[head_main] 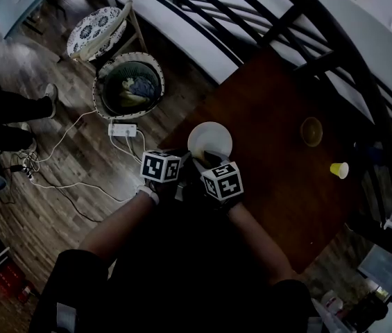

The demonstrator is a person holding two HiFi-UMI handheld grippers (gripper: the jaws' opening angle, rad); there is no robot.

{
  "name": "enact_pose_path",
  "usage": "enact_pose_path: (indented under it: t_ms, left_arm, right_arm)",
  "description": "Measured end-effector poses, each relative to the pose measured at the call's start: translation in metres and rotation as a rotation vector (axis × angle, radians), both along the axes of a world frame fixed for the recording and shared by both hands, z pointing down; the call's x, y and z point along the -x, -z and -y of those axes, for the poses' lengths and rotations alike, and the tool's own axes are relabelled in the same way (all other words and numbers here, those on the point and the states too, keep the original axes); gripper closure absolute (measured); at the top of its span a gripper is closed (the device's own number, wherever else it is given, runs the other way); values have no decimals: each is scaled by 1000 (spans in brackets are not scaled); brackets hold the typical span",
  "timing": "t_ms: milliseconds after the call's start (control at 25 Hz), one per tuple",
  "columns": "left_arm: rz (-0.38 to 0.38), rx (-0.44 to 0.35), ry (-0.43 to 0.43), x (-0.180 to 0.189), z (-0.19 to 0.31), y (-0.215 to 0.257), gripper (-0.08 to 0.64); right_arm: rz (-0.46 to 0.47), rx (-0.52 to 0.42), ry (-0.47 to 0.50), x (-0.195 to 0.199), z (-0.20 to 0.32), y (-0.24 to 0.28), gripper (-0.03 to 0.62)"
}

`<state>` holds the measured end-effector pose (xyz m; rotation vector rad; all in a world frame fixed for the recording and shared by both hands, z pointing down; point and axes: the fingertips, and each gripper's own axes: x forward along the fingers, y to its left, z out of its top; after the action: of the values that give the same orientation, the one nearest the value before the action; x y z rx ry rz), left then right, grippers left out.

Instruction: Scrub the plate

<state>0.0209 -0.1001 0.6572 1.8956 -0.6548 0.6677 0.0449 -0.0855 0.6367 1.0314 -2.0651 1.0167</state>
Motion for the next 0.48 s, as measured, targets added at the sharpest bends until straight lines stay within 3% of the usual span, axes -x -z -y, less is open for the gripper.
enact_pose_path:
  t_ms: [240, 480]
  left_arm:
    - [0, 0, -5, 2, -1, -2, 477]
    - [-6, -1, -12, 1, -1, -2, 479]
  right_arm:
    - [-27, 5, -44, -29, 3, -1, 443]
    - [-48, 8, -151, -66, 7, 3, 443]
